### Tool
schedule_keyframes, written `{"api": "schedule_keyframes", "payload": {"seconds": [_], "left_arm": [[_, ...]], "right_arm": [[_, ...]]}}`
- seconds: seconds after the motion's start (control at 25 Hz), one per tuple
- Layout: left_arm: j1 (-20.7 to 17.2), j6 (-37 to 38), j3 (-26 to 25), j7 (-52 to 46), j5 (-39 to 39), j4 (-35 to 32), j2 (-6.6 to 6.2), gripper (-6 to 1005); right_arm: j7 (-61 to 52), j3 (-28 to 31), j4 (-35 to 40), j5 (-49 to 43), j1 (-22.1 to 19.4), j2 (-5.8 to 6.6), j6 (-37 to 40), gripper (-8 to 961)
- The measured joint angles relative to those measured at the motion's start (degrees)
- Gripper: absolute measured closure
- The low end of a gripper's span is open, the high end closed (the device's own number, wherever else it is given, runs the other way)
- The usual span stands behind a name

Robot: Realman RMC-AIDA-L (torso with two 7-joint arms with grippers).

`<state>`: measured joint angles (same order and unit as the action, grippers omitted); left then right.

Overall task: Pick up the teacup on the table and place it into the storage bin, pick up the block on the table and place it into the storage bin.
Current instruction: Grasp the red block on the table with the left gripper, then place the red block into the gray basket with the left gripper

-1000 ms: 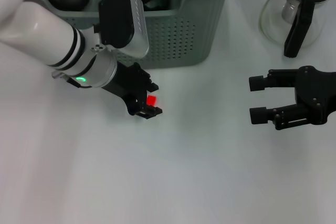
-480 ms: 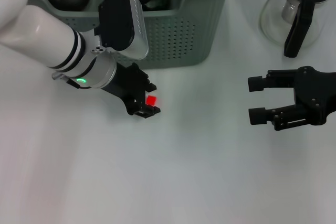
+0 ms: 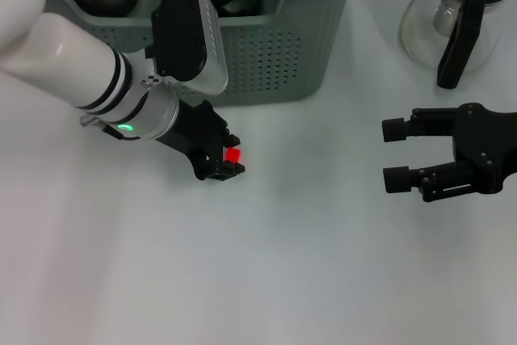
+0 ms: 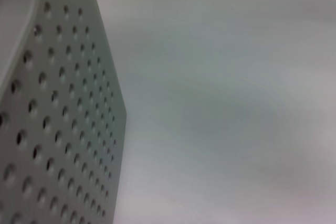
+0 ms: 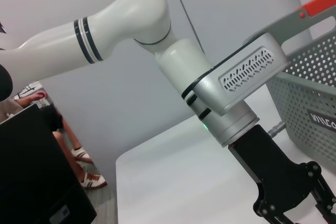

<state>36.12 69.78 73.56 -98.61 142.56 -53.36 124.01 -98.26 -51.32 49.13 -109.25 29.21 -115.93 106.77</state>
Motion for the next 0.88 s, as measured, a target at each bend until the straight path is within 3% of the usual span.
{"api": "schedule_keyframes", "payload": {"seconds": [0.2, 0.68, 0.8, 0.88], "left_arm": [[0.00, 0.00, 0.00, -0.18, 0.00, 0.01, 0.05, 591], [0.00, 1.54, -0.23, -1.49, 0.09, -0.72, 0.00, 785], [-0.47, 7.35, -1.76, -2.11, -0.19, -4.37, 0.10, 816], [-1.22, 15.46, -4.98, -2.89, -1.79, -9.50, 0.22, 815]], "right_arm": [[0.00, 0.00, 0.00, 0.00, -0.10, 0.00, 0.01, 34], [0.00, 0.00, 0.00, 0.00, -0.25, 0.00, 0.04, 34], [-0.01, 0.00, 0.00, 0.00, -0.40, 0.03, 0.08, 35], [-0.15, 0.01, 0.00, 0.00, -0.43, 0.11, 0.11, 35]]}}
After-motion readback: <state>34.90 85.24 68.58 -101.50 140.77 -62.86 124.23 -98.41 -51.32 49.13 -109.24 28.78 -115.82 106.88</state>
